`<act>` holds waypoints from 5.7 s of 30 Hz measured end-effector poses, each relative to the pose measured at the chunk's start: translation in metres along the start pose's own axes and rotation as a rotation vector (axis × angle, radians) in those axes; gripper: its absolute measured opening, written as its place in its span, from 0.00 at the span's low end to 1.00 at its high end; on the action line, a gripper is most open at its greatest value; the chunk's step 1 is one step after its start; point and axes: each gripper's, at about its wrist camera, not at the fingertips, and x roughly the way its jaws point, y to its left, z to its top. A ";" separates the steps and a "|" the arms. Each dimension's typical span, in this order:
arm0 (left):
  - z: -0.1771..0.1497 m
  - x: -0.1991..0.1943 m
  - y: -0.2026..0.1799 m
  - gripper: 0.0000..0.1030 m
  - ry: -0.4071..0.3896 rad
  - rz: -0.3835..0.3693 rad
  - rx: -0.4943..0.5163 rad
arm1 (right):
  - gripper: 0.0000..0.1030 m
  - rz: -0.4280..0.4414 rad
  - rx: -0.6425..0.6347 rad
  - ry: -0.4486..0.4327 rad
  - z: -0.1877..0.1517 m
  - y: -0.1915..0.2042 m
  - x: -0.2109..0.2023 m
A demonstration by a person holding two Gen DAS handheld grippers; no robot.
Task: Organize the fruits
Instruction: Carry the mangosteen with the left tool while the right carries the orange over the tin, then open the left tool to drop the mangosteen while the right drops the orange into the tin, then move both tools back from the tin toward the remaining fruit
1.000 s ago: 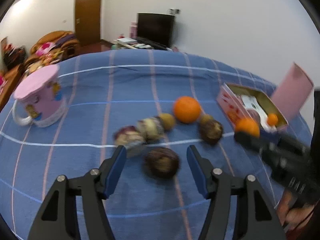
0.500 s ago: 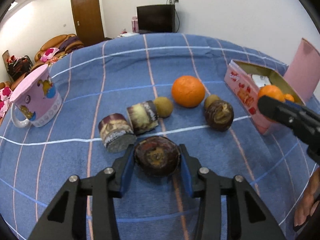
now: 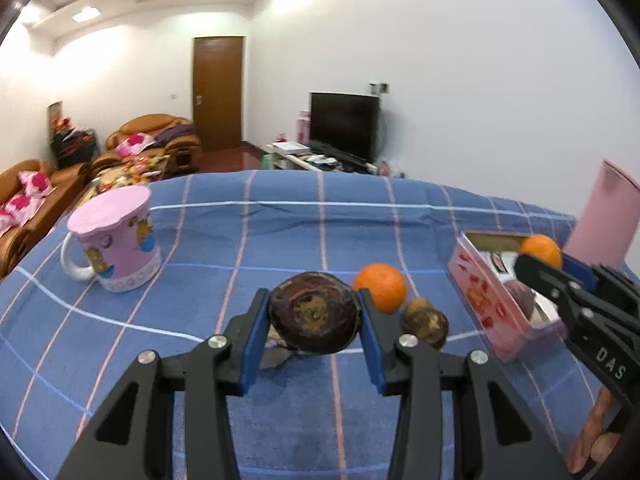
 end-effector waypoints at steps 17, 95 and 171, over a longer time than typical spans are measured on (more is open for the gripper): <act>0.004 0.006 -0.072 0.43 -0.056 0.030 0.104 | 0.34 -0.118 0.026 -0.001 -0.001 -0.067 0.000; 0.020 0.088 -0.222 0.59 0.136 -0.016 0.162 | 0.35 -0.029 0.243 0.207 -0.016 -0.198 0.046; 0.003 0.011 -0.073 1.00 -0.055 0.152 0.077 | 0.83 -0.134 0.296 -0.055 -0.019 -0.083 -0.015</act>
